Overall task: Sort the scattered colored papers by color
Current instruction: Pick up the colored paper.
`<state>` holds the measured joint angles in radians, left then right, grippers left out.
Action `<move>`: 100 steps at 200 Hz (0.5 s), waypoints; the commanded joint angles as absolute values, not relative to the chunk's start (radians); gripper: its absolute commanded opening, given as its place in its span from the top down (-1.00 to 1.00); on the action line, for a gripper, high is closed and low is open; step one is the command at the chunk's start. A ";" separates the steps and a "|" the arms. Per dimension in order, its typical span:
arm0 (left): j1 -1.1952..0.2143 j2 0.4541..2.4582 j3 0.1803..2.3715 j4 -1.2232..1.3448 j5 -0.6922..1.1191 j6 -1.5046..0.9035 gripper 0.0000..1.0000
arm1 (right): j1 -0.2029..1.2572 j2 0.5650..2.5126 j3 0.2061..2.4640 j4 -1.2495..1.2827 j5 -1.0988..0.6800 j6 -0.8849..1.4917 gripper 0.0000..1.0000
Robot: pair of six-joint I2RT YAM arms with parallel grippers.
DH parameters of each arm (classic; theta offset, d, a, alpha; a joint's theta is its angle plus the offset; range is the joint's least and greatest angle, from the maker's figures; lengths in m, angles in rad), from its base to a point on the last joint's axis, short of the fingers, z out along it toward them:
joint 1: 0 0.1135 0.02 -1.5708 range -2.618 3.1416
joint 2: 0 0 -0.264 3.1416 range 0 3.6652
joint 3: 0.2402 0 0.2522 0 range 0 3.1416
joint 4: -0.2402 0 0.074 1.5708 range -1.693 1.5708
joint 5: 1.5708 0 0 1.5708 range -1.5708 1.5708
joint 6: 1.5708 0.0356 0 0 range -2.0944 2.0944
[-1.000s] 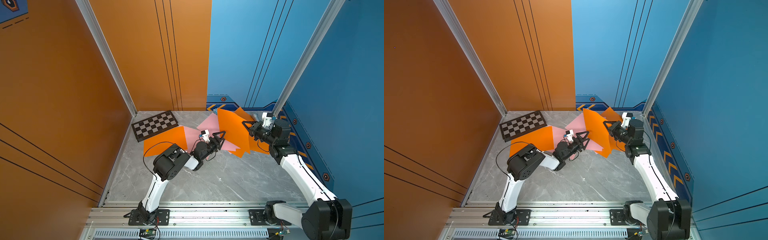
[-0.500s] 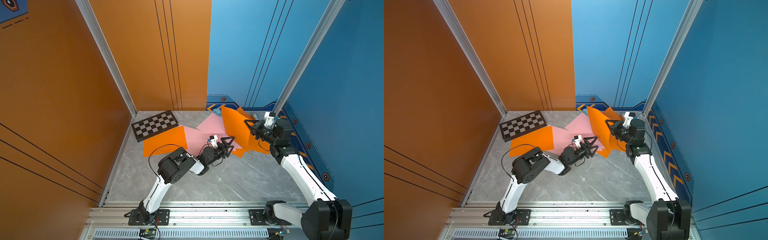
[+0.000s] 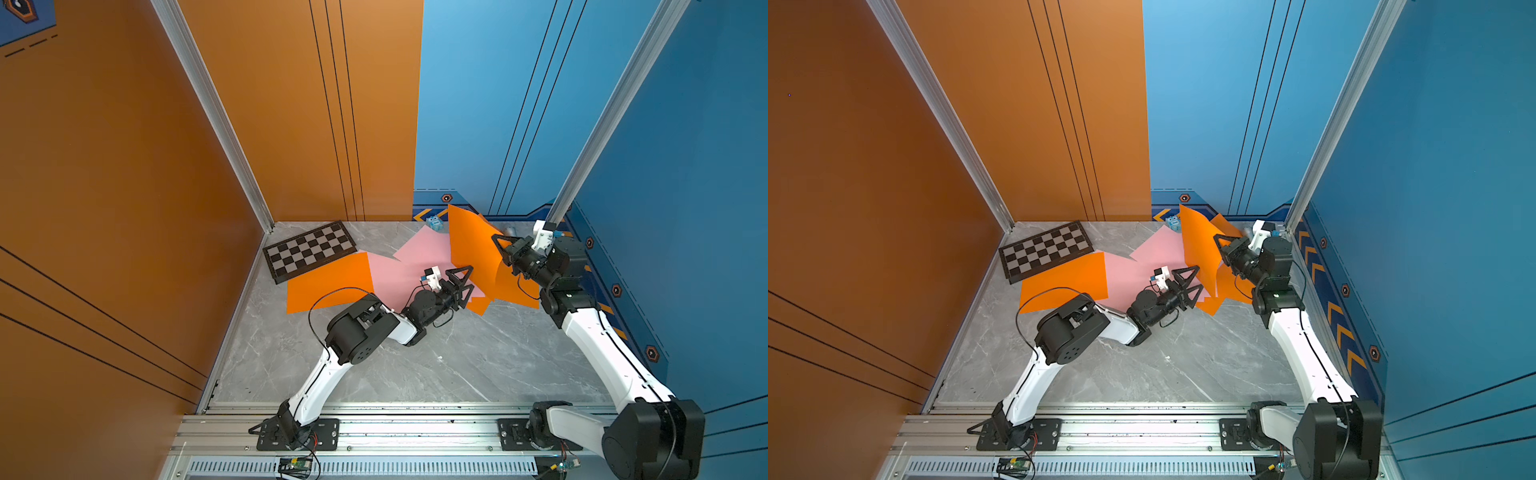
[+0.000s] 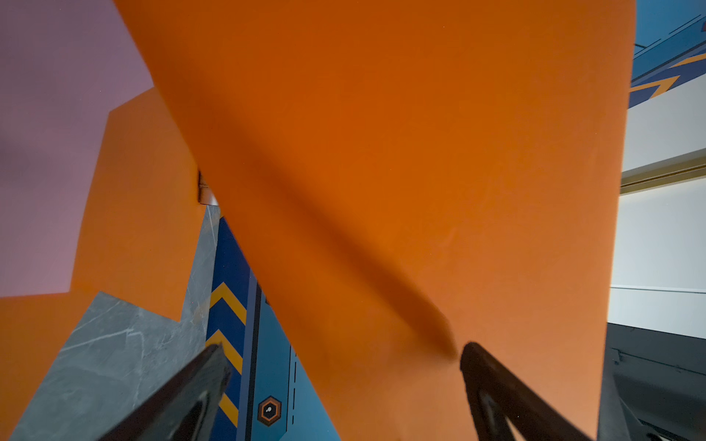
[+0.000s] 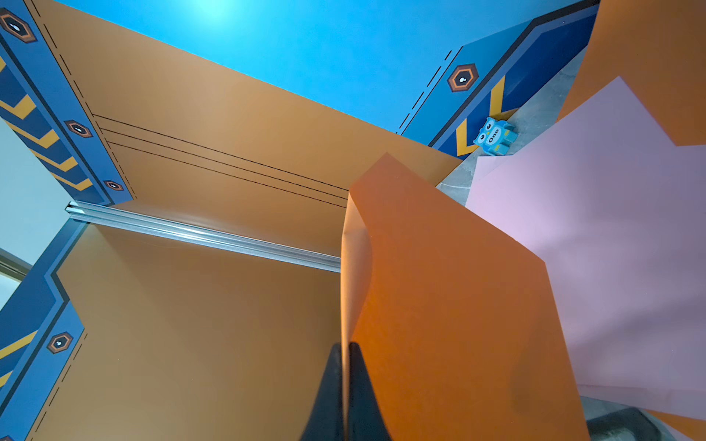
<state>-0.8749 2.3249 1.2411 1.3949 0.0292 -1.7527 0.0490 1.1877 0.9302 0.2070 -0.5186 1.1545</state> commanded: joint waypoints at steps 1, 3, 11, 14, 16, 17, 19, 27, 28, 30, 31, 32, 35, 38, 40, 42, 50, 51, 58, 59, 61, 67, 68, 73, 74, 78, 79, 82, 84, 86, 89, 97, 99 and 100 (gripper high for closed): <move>-0.877 2.349 1.298 1.412 -0.034 -1.776 -0.96 | 0.039 1.159 0.926 0.254 -0.490 1.173 0.96; -0.876 2.351 1.302 1.411 -0.038 -1.777 -0.96 | 0.038 1.159 0.924 0.253 -0.488 1.174 0.95; -0.874 2.354 1.317 1.411 -0.049 -1.783 -0.96 | 0.037 1.157 0.919 0.254 -0.485 1.175 0.95; -0.872 2.356 1.323 1.411 -0.050 -1.785 -0.96 | 0.035 1.155 0.917 0.255 -0.485 1.174 0.95; -0.872 2.357 1.329 1.412 -0.051 -1.787 -0.96 | 0.035 1.155 0.915 0.256 -0.485 1.175 0.95; -0.871 2.357 1.332 1.412 -0.051 -1.788 -0.96 | 0.035 1.155 0.915 0.255 -0.485 1.174 0.95; -0.871 2.357 1.335 1.411 -0.051 -1.788 -0.96 | 0.035 1.154 0.912 0.255 -0.485 1.174 0.95; -0.869 2.357 1.347 1.411 -0.056 -1.789 -0.96 | 0.032 1.151 0.908 0.256 -0.484 1.176 0.95; -0.868 2.357 1.348 1.411 -0.057 -1.790 -0.96 | 0.031 1.151 0.907 0.256 -0.485 1.176 0.95; -0.867 2.356 1.348 1.411 -0.058 -1.791 -0.96 | 0.031 1.151 0.905 0.256 -0.485 1.176 0.95; -0.866 2.355 1.349 1.411 -0.060 -1.791 -0.96 | 0.030 1.150 0.905 0.257 -0.485 1.177 0.95; -0.866 2.355 1.349 1.412 -0.062 -1.791 -0.96 | 0.030 1.149 0.904 0.257 -0.485 1.178 0.95; -0.865 2.353 1.349 1.411 -0.069 -1.792 -0.96 | 0.028 1.147 0.902 0.258 -0.485 1.177 0.95; -0.866 2.352 1.348 1.411 -0.074 -1.794 -0.97 | 0.027 1.147 0.899 0.258 -0.485 1.179 0.95; -0.865 2.350 1.347 1.412 -0.078 -1.794 -0.97 | 0.025 1.146 0.898 0.258 -0.485 1.179 0.95; -0.865 2.348 1.346 1.412 -0.081 -1.796 -0.97 | 0.025 1.145 0.896 0.258 -0.485 1.179 0.95; -0.859 2.342 1.340 1.411 -0.082 -1.796 -0.99 | 0.019 1.139 0.891 0.254 -0.486 1.180 0.95; -0.859 2.341 1.340 1.411 -0.081 -1.796 -0.98 | 0.019 1.139 0.889 0.255 -0.486 1.180 0.95; -0.854 2.331 1.325 1.412 -0.082 -1.793 -0.91 | 0.013 1.133 0.884 0.252 -0.488 1.179 0.95; -0.853 2.329 1.322 1.412 -0.082 -1.792 -0.89 | 0.012 1.133 0.884 0.252 -0.489 1.179 0.95; -0.852 2.325 1.316 1.412 -0.083 -1.792 -0.86 | 0.009 1.131 0.882 0.251 -0.489 1.179 0.95; -0.847 2.313 1.295 1.411 -0.089 -1.792 -0.76 | 0.003 1.126 0.879 0.246 -0.489 1.179 0.94; -0.846 2.311 1.293 1.411 -0.091 -1.793 -0.76 | 0.002 1.125 0.877 0.246 -0.489 1.179 0.94; -0.841 2.300 1.271 1.411 -0.095 -1.791 -0.62 | -0.003 1.121 0.874 0.243 -0.491 1.178 0.94; -0.841 2.298 1.267 1.411 -0.096 -1.791 -0.60 | -0.004 1.120 0.873 0.243 -0.492 1.178 0.94; -0.837 2.289 1.251 1.411 -0.098 -1.790 -0.48 | -0.008 1.116 0.870 0.238 -0.492 1.176 0.93; -0.836 2.287 1.247 1.411 -0.100 -1.790 -0.44 | -0.009 1.116 0.869 0.238 -0.492 1.175 0.93; -0.832 2.280 1.235 1.411 -0.100 -1.791 -0.36 | -0.013 1.113 0.867 0.236 -0.494 1.175 0.93; -0.830 2.278 1.230 1.411 -0.100 -1.792 -0.30 | -0.016 1.112 0.866 0.234 -0.494 1.173 0.93; -0.827 2.273 1.224 1.412 -0.100 -1.792 -0.25 | -0.017 1.110 0.864 0.233 -0.495 1.173 0.93; -0.822 2.270 1.216 1.412 -0.097 -1.793 -0.19 | -0.020 1.109 0.862 0.232 -0.495 1.173 0.92; -0.812 2.258 1.201 1.411 -0.079 -1.793 0.01 | -0.026 1.105 0.855 0.227 -0.497 1.169 0.92; -0.810 2.257 1.198 1.411 -0.076 -1.793 0.07 | -0.027 1.103 0.854 0.226 -0.497 1.167 0.91; -0.808 2.255 1.196 1.411 -0.074 -1.792 0.10 | -0.028 1.103 0.852 0.226 -0.497 1.168 0.91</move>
<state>-0.8467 2.3165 1.2434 1.3952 -0.0681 -1.8042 -0.0074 1.1351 0.8757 0.2207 -0.4995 1.1721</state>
